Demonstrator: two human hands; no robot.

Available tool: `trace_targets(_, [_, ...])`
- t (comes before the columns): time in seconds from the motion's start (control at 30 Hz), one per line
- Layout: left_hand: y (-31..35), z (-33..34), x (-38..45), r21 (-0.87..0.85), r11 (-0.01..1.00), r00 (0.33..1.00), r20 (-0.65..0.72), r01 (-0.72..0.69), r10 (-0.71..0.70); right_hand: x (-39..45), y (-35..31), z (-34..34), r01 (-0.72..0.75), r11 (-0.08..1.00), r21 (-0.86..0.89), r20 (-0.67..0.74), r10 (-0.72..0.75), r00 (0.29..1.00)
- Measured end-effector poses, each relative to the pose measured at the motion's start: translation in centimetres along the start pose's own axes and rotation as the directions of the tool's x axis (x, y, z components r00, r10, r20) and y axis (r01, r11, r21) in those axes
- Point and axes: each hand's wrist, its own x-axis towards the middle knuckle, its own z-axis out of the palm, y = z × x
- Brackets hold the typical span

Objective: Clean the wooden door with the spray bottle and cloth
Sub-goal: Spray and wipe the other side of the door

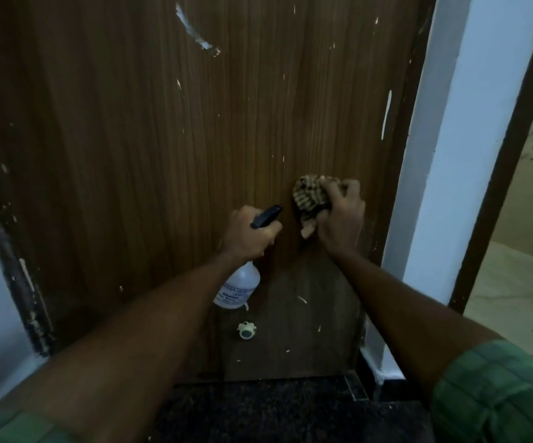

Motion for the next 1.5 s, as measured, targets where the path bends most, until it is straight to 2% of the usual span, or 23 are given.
trace_targets(0.07, [0.1, 0.0, -0.2, 0.019, 0.999, 0.999, -0.012, 0.038, -0.038, -0.2, 0.4, -0.2, -0.015, 1.0, 0.014, 0.028, 0.015, 0.999])
trace_targets(0.13, [0.0, 0.1, 0.0, -0.003, 0.999, 0.998, -0.026, 0.054, -0.054, -3.4, 2.1, -0.2, 0.096, 0.99, -0.102, 0.19, -0.075, 0.979])
trace_targets(0.2, [0.3, 0.9, 0.2, 0.0, 0.999, 0.999, -0.024, 0.047, -0.047, -5.9, 4.2, -0.8, 0.27, 0.949, -0.166, 0.413, -0.181, 0.892])
trace_targets(0.23, [0.5, 1.4, 0.2, 0.004, 0.999, 0.999, -0.022, 0.049, -0.049, -5.8, 4.9, -1.1, 0.286, 0.946, -0.153, 0.444, -0.193, 0.875])
trace_targets(0.27, [0.7, 1.9, 0.4, -0.005, 0.998, 0.998, -0.021, 0.056, -0.056, -4.8, 4.8, -1.4, 0.26, 0.956, -0.136, 0.391, -0.189, 0.901])
trace_targets(0.33, [0.7, 3.3, 0.8, -0.038, 0.997, 0.997, -0.018, 0.073, -0.074, -1.8, 2.8, -1.8, 0.101, 0.989, -0.107, 0.169, -0.082, 0.982])
trace_targets(0.4, [0.6, 4.7, 1.3, -0.041, 0.997, 0.998, -0.012, 0.062, -0.063, 0.9, 1.1, -2.3, -0.026, 0.998, -0.061, -0.029, 0.024, 0.999])
trace_targets(0.43, [0.6, 5.4, 1.5, -0.038, 0.998, 0.999, -0.015, 0.051, -0.051, 1.3, 0.9, -2.3, -0.017, 0.998, -0.061, -0.047, 0.014, 0.999])
trace_targets(0.5, [0.7, 6.6, 1.8, -0.046, 0.998, 0.999, -0.024, 0.032, -0.033, -0.4, 2.2, -2.0, 0.059, 0.992, -0.112, 0.061, -0.052, 0.997])
trace_targets(0.6, [0.9, 8.2, 2.1, -0.096, 0.995, 1.0, -0.017, 0.023, -0.025, -5.5, 5.9, -1.8, 0.158, 0.967, -0.199, 0.299, -0.093, 0.95])
trace_targets(0.63, [0.9, 8.7, 2.0, -0.106, 0.994, 1.0, -0.004, 0.017, -0.018, -6.0, 6.9, -1.9, 0.167, 0.964, -0.207, 0.316, -0.096, 0.944])
trace_targets(0.73, [0.7, 9.9, 2.2, -0.119, 0.993, 1.0, 0.03, 0.004, -0.001, -2.1, 6.9, -2.4, 0.009, 0.982, -0.189, 0.104, 0.011, 0.995])
trace_targets(0.8, [0.6, 10.6, 2.7, -0.114, 0.993, 0.999, 0.05, 0.006, 0.0, 0.6, 6.5, -3.0, -0.137, 0.978, -0.155, -0.074, 0.127, 0.989])
trace_targets(0.83, [0.6, 10.7, 2.8, -0.111, 0.994, 0.999, 0.048, 0.001, 0.004, 0.8, 6.7, -3.1, -0.147, 0.976, -0.161, -0.088, 0.134, 0.987])
trace_targets(0.93, [0.2, 11.2, 3.1, -0.088, 0.996, 0.998, 0.046, -0.029, 0.033, -2.8, 8.8, -3.0, 0.023, 0.964, -0.265, 0.082, -0.002, 0.997])
trace_targets(1.0, [-0.3, 11.5, 3.1, -0.068, 0.997, 0.998, 0.055, -0.032, 0.036, -6.0, 10.0, -3.2, 0.137, 0.955, -0.262, 0.25, -0.07, 0.966])
trace_targets(1.03, [-0.6, 11.8, 3.0, -0.057, 0.998, 0.998, 0.057, -0.03, 0.033, -6.3, 10.4, -3.4, 0.152, 0.956, -0.25, 0.271, -0.081, 0.959])
trace_targets(1.07, [-0.9, 11.9, 2.9, -0.04, 0.999, 0.998, 0.057, -0.029, 0.031, -5.6, 10.3, -3.5, 0.126, 0.964, -0.234, 0.238, -0.069, 0.969])
trace_targets(1.17, [-1.6, 12.8, 2.0, 0.039, 0.998, 0.996, 0.071, -0.052, 0.049, -1.6, 9.2, -3.7, -0.079, 0.982, -0.172, 0.011, 0.082, 0.997])
trace_targets(1.23, [-2.2, 13.4, 1.0, 0.116, 0.991, 0.994, 0.103, -0.058, 0.046, -0.5, 8.8, -3.5, -0.098, 0.986, -0.132, -0.055, 0.091, 0.994])
trace_targets(1.37, [-4.3, 14.0, -0.2, 0.235, 0.972, 0.981, 0.179, 0.024, -0.067, -2.5, 9.7, -2.5, -0.025, 0.975, -0.22, 0.042, 0.035, 0.999])
trace_targets(1.43, [-5.2, 14.1, -0.5, 0.241, 0.97, 0.972, 0.225, 0.019, -0.074, -4.2, 10.7, -2.3, 0.019, 0.962, -0.272, 0.128, 0.017, 0.992])
trace_targets(1.5, [-5.8, 14.2, -0.8, 0.209, 0.978, 0.973, 0.225, -0.007, -0.041, -6.4, 11.8, -2.2, 0.131, 0.937, -0.324, 0.271, -0.04, 0.962])
